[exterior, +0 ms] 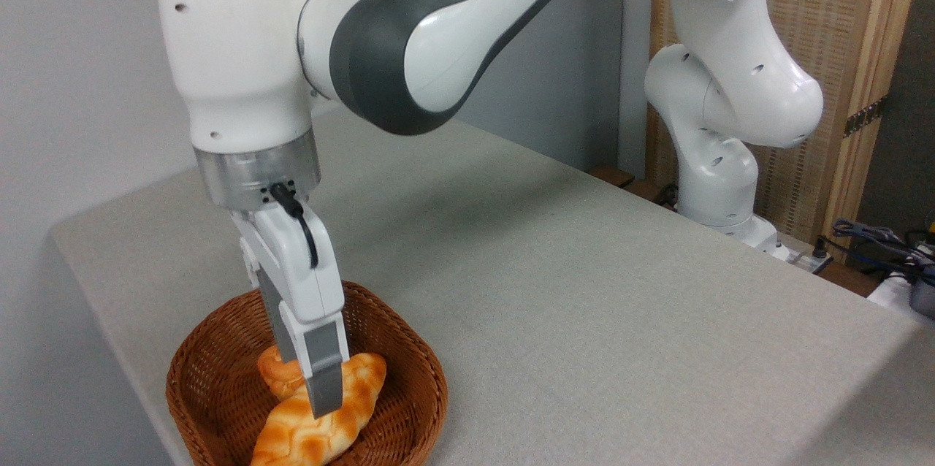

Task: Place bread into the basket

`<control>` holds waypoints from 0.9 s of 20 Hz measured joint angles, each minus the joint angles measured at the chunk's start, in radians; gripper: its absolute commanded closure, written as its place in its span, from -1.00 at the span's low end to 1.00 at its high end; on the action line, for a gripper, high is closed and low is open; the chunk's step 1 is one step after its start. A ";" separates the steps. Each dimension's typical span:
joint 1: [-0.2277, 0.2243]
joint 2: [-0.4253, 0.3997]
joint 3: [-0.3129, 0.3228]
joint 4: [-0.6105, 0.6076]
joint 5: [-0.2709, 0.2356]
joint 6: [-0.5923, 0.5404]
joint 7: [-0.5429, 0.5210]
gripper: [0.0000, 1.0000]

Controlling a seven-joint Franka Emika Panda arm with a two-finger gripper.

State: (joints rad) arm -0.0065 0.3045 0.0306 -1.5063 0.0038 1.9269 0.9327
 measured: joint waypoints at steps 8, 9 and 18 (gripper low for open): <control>0.077 -0.227 -0.061 0.009 -0.081 -0.279 -0.125 -1.00; 0.083 -0.252 -0.064 -0.002 -0.098 -0.309 -0.125 -1.00; 0.078 -0.336 -0.099 -0.133 -0.092 -0.323 -0.126 -1.00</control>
State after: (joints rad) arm 0.0712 -0.0320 -0.0681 -1.6395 -0.0886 1.6041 0.8063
